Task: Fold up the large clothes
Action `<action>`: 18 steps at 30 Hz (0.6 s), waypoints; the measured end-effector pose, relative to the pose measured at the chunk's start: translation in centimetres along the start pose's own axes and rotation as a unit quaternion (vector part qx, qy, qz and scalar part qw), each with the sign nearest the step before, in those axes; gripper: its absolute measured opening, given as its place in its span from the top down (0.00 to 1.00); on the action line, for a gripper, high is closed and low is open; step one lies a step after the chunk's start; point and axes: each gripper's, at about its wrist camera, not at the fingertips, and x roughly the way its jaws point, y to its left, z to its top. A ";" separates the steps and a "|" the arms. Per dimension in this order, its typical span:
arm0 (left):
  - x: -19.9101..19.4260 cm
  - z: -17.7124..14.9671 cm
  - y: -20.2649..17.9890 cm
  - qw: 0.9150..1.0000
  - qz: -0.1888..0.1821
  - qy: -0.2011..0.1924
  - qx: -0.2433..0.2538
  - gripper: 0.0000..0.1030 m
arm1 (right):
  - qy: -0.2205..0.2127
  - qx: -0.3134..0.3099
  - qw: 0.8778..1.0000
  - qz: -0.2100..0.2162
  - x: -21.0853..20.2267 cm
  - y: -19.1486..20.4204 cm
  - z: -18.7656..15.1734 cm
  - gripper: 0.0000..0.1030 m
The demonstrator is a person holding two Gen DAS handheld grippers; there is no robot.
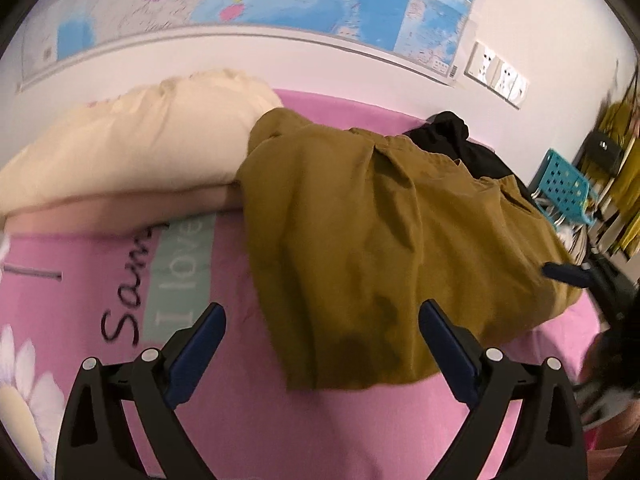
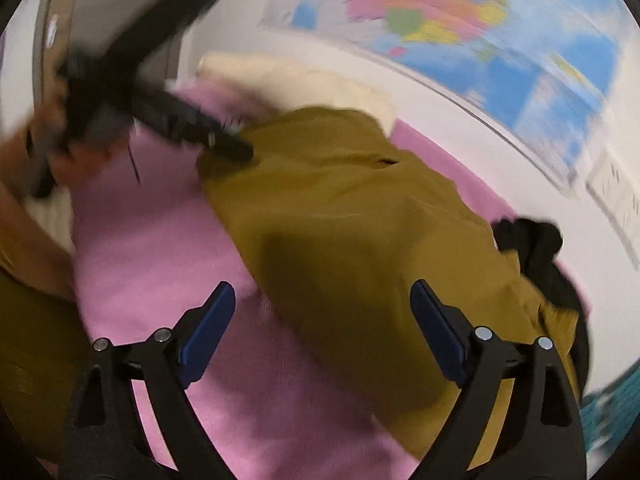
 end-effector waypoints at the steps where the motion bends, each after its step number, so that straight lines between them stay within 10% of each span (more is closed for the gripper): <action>1: -0.1 -0.2 0.2 1.000 -0.001 0.001 -0.003 0.09 | 0.007 -0.015 1.000 -0.008 0.7 0.4 0.1 0.16; 7: -0.2 -2.5 1.3 0.999 -0.032 0.030 -0.031 0.09 | 0.038 -0.070 0.994 -0.069 4.5 1.3 -0.2 0.40; 11: 0.3 -3.4 1.0 0.995 -0.077 0.048 -0.044 0.09 | 0.017 0.002 0.999 -0.030 3.4 -1.1 0.6 0.63; 18: 2.0 -2.4 -1.9 0.978 -0.192 0.065 -0.055 0.09 | -0.028 0.113 0.993 -0.006 1.1 -4.6 1.9 0.68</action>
